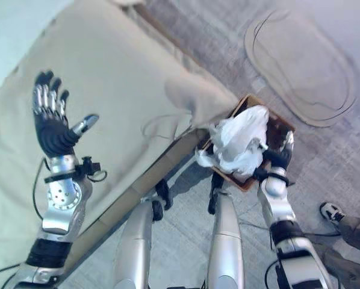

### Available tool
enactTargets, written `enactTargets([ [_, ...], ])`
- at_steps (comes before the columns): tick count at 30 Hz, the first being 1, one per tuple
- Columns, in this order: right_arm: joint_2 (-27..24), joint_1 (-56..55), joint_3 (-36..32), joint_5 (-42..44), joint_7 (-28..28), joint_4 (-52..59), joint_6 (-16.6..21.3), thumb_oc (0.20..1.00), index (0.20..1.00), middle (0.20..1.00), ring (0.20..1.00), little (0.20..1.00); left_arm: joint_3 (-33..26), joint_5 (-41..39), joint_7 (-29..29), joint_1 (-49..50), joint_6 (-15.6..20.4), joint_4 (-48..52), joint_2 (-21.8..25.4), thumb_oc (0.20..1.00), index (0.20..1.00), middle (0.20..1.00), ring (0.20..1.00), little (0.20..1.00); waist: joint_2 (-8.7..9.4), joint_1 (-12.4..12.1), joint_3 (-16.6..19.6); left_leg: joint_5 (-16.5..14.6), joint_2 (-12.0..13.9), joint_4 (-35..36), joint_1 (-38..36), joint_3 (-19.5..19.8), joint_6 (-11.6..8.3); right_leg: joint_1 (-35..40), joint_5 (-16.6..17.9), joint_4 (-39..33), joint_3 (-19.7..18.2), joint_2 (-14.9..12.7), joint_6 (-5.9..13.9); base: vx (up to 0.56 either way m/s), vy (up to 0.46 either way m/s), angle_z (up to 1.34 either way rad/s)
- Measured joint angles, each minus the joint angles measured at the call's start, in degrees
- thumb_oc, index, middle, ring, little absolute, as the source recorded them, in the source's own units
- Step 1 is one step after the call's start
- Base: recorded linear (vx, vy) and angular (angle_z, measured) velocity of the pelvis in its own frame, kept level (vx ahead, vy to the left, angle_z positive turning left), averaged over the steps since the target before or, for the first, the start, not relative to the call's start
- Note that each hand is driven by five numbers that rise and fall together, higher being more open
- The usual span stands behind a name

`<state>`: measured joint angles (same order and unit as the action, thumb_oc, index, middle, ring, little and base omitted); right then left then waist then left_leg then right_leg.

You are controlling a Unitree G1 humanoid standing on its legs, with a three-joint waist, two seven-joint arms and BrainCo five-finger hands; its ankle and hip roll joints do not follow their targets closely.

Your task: Pick up clothes into the bucket

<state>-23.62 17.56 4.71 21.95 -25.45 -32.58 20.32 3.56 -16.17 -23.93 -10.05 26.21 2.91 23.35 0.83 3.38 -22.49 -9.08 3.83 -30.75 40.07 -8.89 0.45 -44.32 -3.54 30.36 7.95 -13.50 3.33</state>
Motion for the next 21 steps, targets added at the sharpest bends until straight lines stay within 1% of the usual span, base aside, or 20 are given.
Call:
enactTargets([
  [1,0.3,-1.1,-0.2,0.0,0.4,1.4,0.2,1.000,1.000,1.000,1.000,1.000,-0.2,-1.0,0.5,0.1,0.0,-0.5,-0.2,1.000,1.000,1.000,1.000,1.000,0.05,0.2,0.1,0.8,-0.2,1.2,-1.0,0.4,-0.24,1.3,0.3,-1.1,0.6,0.0,-0.01,0.08,-0.062,0.21],
  [2,0.9,-3.8,-0.7,0.0,2.1,3.9,0.6,1.000,1.000,1.000,1.000,1.000,-0.3,-2.9,1.6,1.4,0.0,-1.9,-0.7,1.000,1.000,1.000,1.000,1.000,0.12,0.2,0.1,1.9,-0.2,4.4,-4.2,1.0,-0.76,4.7,0.9,-3.8,1.7,0.4,-0.14,0.07,-0.041,0.18],
  [3,1.2,-4.2,-0.8,0.0,2.9,4.6,0.7,1.000,1.000,1.000,1.000,1.000,-0.3,-3.2,2.3,1.8,-0.1,-2.7,-0.8,1.000,1.000,1.000,1.000,1.000,0.12,0.2,0.1,2.7,-0.3,6.3,-6.1,1.2,-0.96,6.7,1.3,-5.4,2.2,0.5,-0.10,0.10,-0.054,0.17],
  [4,1.7,-5.4,-0.7,0.0,4.0,5.1,1.1,1.000,1.000,1.000,1.000,1.000,-0.2,-3.7,3.1,3.2,-0.1,-3.0,-0.7,1.000,1.000,1.000,1.000,1.000,0.43,0.2,0.9,3.9,-0.4,9.4,-9.2,1.4,-0.99,9.4,2.0,-7.7,2.5,1.0,-0.11,0.09,-0.054,0.07],
  [5,1.8,-5.8,-0.8,0.0,4.5,4.9,1.3,1.000,1.000,1.000,1.000,1.000,-0.4,-3.7,3.6,4.3,0.0,-3.1,-0.8,1.000,1.000,1.000,1.000,1.000,0.36,-0.3,1.2,3.9,-0.3,10.7,-10.5,1.4,-0.99,10.7,1.9,-8.5,2.9,1.1,-0.14,0.11,-0.063,0.06],
  [6,2.5,-5.9,-1.0,0.1,5.1,5.1,1.3,1.000,1.000,1.000,1.000,1.000,-0.7,-3.8,4.3,5.0,-0.1,-3.7,-0.9,1.000,1.000,1.000,1.000,1.000,0.35,-0.4,1.3,5.1,-0.3,12.9,-12.2,1.5,-1.62,12.4,2.6,-10.5,3.4,1.4,-0.01,0.08,-0.044,0.07],
  [7,2.8,-6.7,-0.3,0.0,6.5,5.1,1.4,1.000,1.000,1.000,1.000,1.000,-0.7,-3.9,5.6,6.1,-0.1,-5.2,-0.8,1.000,1.000,1.000,1.000,1.000,0.32,-0.7,1.3,7.1,-0.3,17.0,-16.0,1.8,-1.94,16.0,3.7,-13.9,4.3,2.1,0.01,0.08,-0.032,0.11],
  [9,2.8,-8.0,0.0,0.0,7.7,5.2,1.4,1.000,1.000,1.000,1.000,1.000,-0.4,-3.9,6.6,7.8,-0.2,-6.1,-0.8,1.000,1.000,1.000,1.000,1.000,0.26,-1.1,2.1,8.1,-0.2,19.8,-18.5,2.1,-2.16,18.5,4.1,-16.1,4.8,2.7,0.00,0.08,-0.032,0.06],
  [10,2.8,-9.2,0.2,0.0,9.3,5.2,1.4,1.000,1.000,1.000,1.000,1.000,-0.4,-3.9,7.8,8.5,-0.3,-8.4,-0.9,1.000,1.000,1.000,1.000,1.000,0.15,-1.3,2.3,9.4,0.0,22.8,-21.6,2.1,-2.51,21.5,5.2,-18.9,5.4,3.4,0.00,0.04,-0.020,0.03],
  [11,2.8,-9.9,0.5,0.0,10.0,5.3,1.4,1.000,1.000,1.000,1.000,1.000,-0.3,-4.0,8.1,9.1,-0.6,-9.2,-0.9,1.000,1.000,1.000,1.000,1.000,0.14,-1.2,2.9,9.8,0.1,23.9,-22.5,2.1,-2.60,22.5,5.4,-19.9,5.6,3.7,0.02,0.07,-0.022,0.04],
  [12,2.8,-11.0,0.5,0.0,10.9,5.5,1.4,1.000,1.000,1.000,1.000,1.000,-0.2,-4.4,8.9,10.4,-0.7,-10.2,-1.3,1.000,1.000,1.000,1.000,1.000,-0.07,-1.2,4.4,10.2,0.2,25.2,-23.2,2.4,-2.65,23.2,5.7,-21.2,6.0,4.0,-0.01,0.08,-0.017,0.06],
  [13,2.9,-11.9,0.4,0.0,11.8,5.2,1.3,1.000,1.000,1.000,1.000,1.000,-0.2,-4.7,9.9,11.1,-0.8,-11.8,-1.6,1.000,1.000,1.000,1.000,1.000,-0.10,-1.2,4.7,10.9,0.3,26.8,-25.1,2.4,-2.86,25.4,6.6,-23.1,6.4,4.4,0.01,0.10,-0.026,0.06],
  [15,3.1,-13.6,0.5,0.0,12.9,5.2,1.2,1.000,1.000,1.000,1.000,1.000,-0.2,-4.9,10.9,11.6,-1.3,-13.1,-1.8,1.000,1.000,1.000,1.000,1.000,-0.11,-1.1,5.0,11.2,0.4,28.4,-27.9,2.5,-3.06,28.6,7.1,-25.3,6.8,4.8,0.08,0.07,-0.014,0.04],
  [17,3.2,-17.3,0.7,-0.7,14.4,5.1,0.6,1.000,1.000,1.000,1.000,1.000,-0.2,-5.2,12.8,13.8,-1.6,-13.5,-2.4,1.000,1.000,1.000,1.000,1.000,-0.27,-1.1,8.0,11.4,0.5,30.7,-31.3,2.5,-3.32,32.5,7.9,-28.8,7.2,5.5,0.58,0.05,-0.006,0.02],
  [21,3.7,-21.5,1.2,-1.2,15.2,4.9,-0.1,1.000,1.000,1.000,1.000,1.000,-0.2,-5.1,13.6,15.7,-1.9,-13.8,-2.8,1.000,1.000,1.000,1.000,1.000,-0.69,-1.1,11.9,11.7,0.6,33.2,-34.8,2.0,-3.61,36.9,9.3,-33.3,7.4,6.2,1.05,0.03,-0.005,-0.02],
])
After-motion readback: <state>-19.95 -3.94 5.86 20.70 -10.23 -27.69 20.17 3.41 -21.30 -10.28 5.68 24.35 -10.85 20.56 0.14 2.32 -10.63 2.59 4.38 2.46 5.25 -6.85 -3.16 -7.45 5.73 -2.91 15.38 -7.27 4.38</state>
